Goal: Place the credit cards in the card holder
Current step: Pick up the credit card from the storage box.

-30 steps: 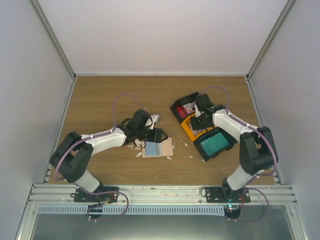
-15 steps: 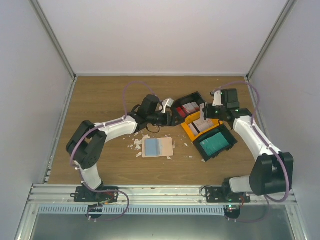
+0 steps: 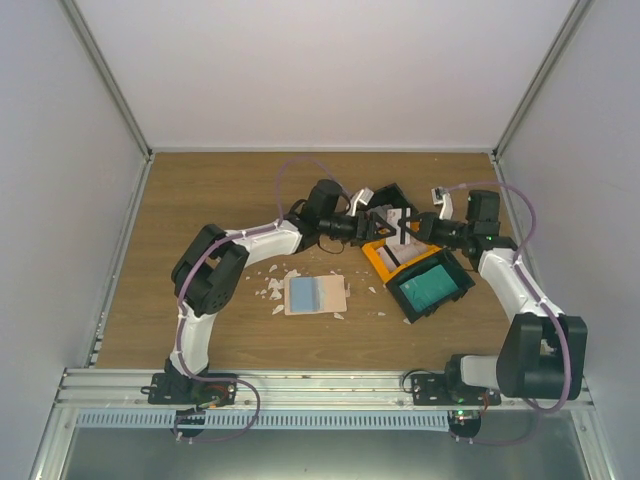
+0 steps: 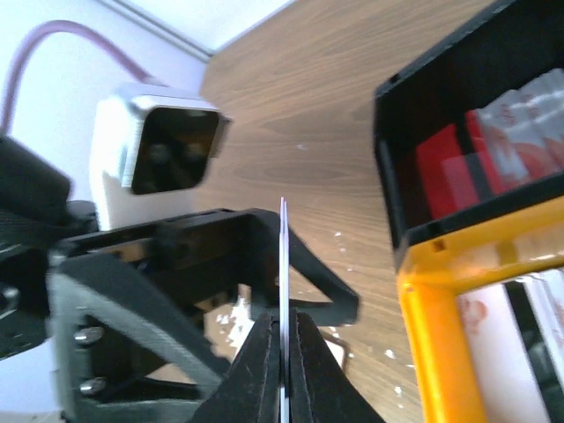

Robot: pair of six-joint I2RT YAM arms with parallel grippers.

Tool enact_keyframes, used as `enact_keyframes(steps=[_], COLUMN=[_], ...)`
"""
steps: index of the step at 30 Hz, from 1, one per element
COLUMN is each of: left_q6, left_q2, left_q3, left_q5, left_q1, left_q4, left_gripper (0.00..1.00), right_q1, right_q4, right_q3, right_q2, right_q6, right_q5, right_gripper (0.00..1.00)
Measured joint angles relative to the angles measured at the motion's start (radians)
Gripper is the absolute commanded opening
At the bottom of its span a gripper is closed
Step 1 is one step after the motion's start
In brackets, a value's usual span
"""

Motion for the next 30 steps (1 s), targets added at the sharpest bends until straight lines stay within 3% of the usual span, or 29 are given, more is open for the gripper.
enact_keyframes(steps=[11,17,23,26,30], left_q6=[-0.095,-0.148,-0.167,-0.17,-0.185], left_q2=[0.024,0.024,0.018,0.013,-0.005], left_q3=[0.0,0.0,-0.008,-0.024,-0.036], left_q5=[0.117,0.172,0.197,0.197,0.201], left_q1=[-0.005,-0.005,-0.005,-0.004,0.002], left_q4=[0.115,0.194,0.245,0.244,0.244], left_gripper=[0.34,0.01,0.0,0.0,0.0], right_q1=[-0.016,-0.018,-0.033,-0.034,-0.04], right_q4=[0.084,0.098,0.113,0.151,0.198], right_q3=[-0.021,-0.025,-0.05,-0.098,-0.159], right_q2=[-0.004,-0.004,-0.016,-0.06,-0.129], right_q6=[0.082,0.095,0.1,0.13,0.166], right_q5=[-0.129,-0.153,-0.156,-0.163,-0.159], right_gripper=[0.06,0.12,0.4,0.45,0.45])
